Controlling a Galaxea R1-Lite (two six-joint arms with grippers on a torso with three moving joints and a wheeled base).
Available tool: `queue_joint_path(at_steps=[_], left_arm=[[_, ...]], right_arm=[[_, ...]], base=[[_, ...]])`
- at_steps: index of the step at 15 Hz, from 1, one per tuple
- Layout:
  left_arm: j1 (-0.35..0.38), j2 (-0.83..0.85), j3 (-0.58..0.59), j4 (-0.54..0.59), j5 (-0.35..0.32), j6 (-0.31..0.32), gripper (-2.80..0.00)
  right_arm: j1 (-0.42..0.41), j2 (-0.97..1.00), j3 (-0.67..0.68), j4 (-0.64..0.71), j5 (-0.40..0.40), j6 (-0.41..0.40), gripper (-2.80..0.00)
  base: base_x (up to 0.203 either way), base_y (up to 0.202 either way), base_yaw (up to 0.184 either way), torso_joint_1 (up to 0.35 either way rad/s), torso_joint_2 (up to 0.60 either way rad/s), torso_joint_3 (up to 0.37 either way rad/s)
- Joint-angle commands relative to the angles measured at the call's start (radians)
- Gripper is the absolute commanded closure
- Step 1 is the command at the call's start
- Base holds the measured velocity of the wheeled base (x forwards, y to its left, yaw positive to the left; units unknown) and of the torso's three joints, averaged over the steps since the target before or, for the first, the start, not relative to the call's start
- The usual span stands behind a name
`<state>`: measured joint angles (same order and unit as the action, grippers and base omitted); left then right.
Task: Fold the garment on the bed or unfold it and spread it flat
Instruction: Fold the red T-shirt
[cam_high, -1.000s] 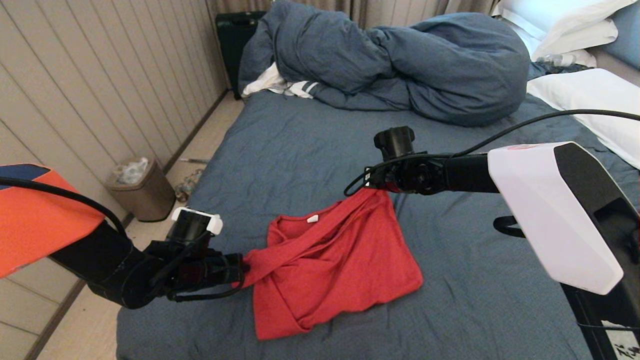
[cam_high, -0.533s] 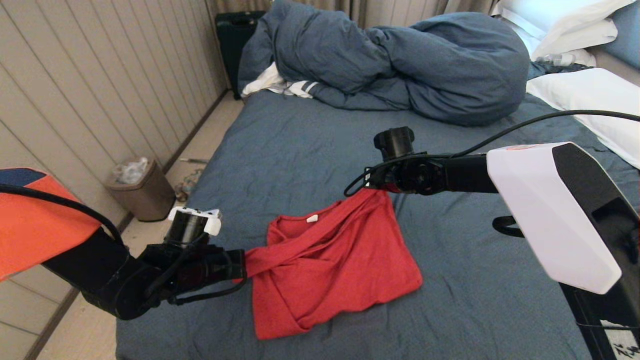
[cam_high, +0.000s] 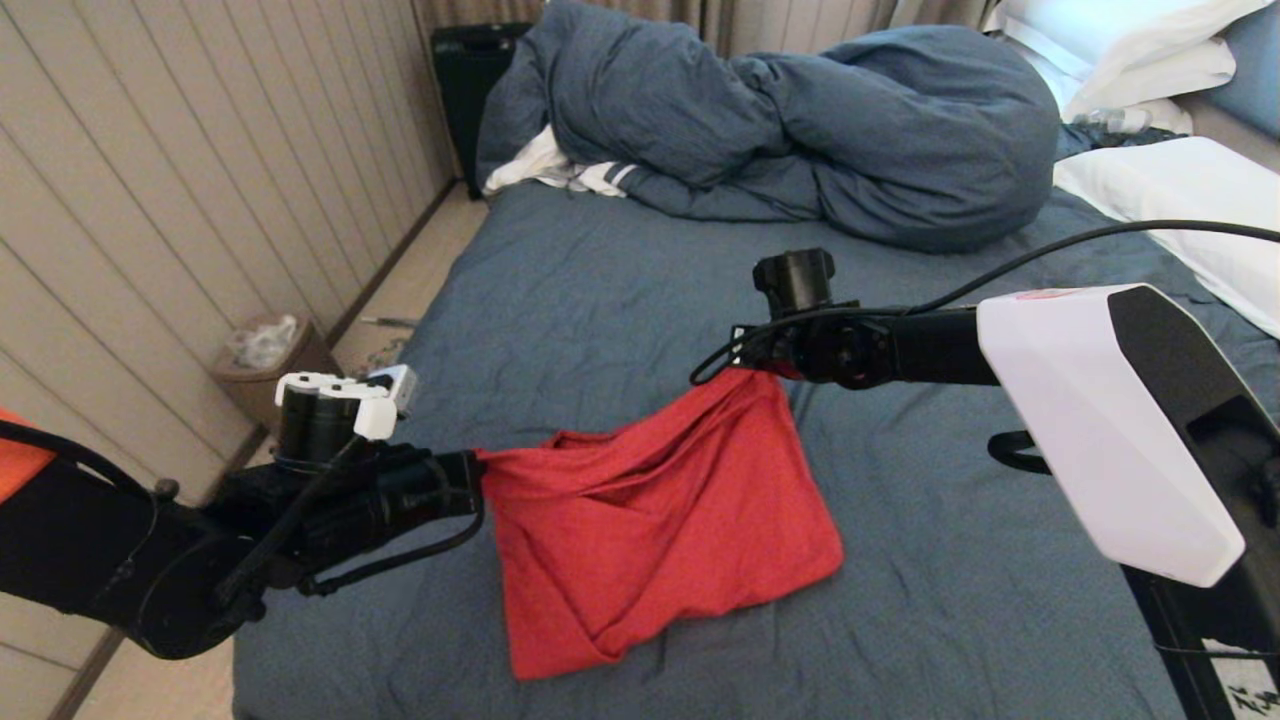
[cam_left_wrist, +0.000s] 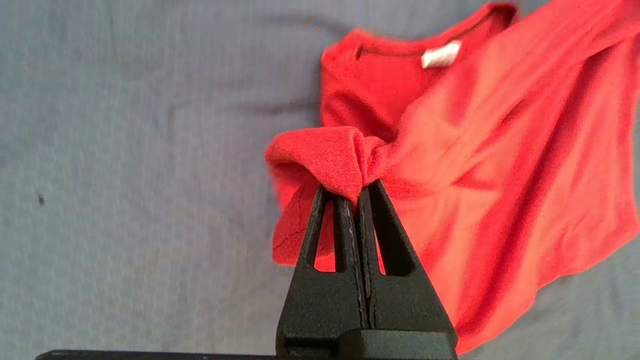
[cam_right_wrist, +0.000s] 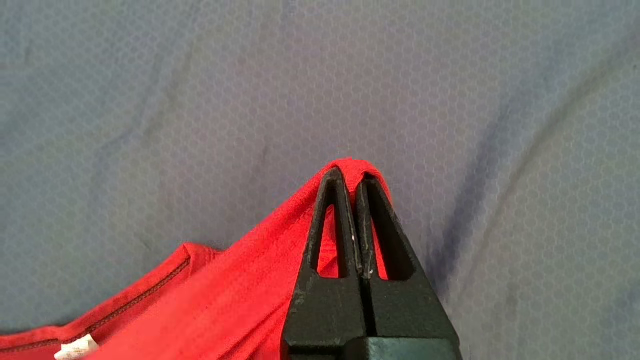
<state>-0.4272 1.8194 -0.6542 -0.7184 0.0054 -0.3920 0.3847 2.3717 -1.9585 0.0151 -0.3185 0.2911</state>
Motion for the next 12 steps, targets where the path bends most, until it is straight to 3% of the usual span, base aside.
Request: queue_joint_path(at_steps=[1, 10, 11, 12], left_arm=[[0.0, -0.009, -0.025, 0.001, -0.003, -0.001, 0.0], [0.061, 0.152, -0.143, -0.005, -0.011, -0.001, 0.0], [0.064, 0.154, -0.143, -0.003, -0.01, -0.001, 0.0], [0.07, 0.155, -0.145, 0.005, -0.01, -0.002, -2.8]], right_arm=[[-0.001, -0.001, 0.001, -0.022, -0.002, 0.001, 0.0], [-0.009, 0.023, 0.001, -0.099, -0.002, -0.001, 0.0], [-0.009, 0.026, 0.001, -0.099, -0.003, -0.007, -2.2], [-0.01, 0.032, 0.001, -0.098, -0.004, -0.009, -2.8]], base=[[0.0, 0.0, 0.0, 0.0, 0.0, 0.0], [0.0, 0.0, 0.0, 0.0, 0.0, 0.0], [0.0, 0.0, 0.0, 0.0, 0.0, 0.0], [0.0, 0.0, 0.0, 0.0, 0.0, 0.0]])
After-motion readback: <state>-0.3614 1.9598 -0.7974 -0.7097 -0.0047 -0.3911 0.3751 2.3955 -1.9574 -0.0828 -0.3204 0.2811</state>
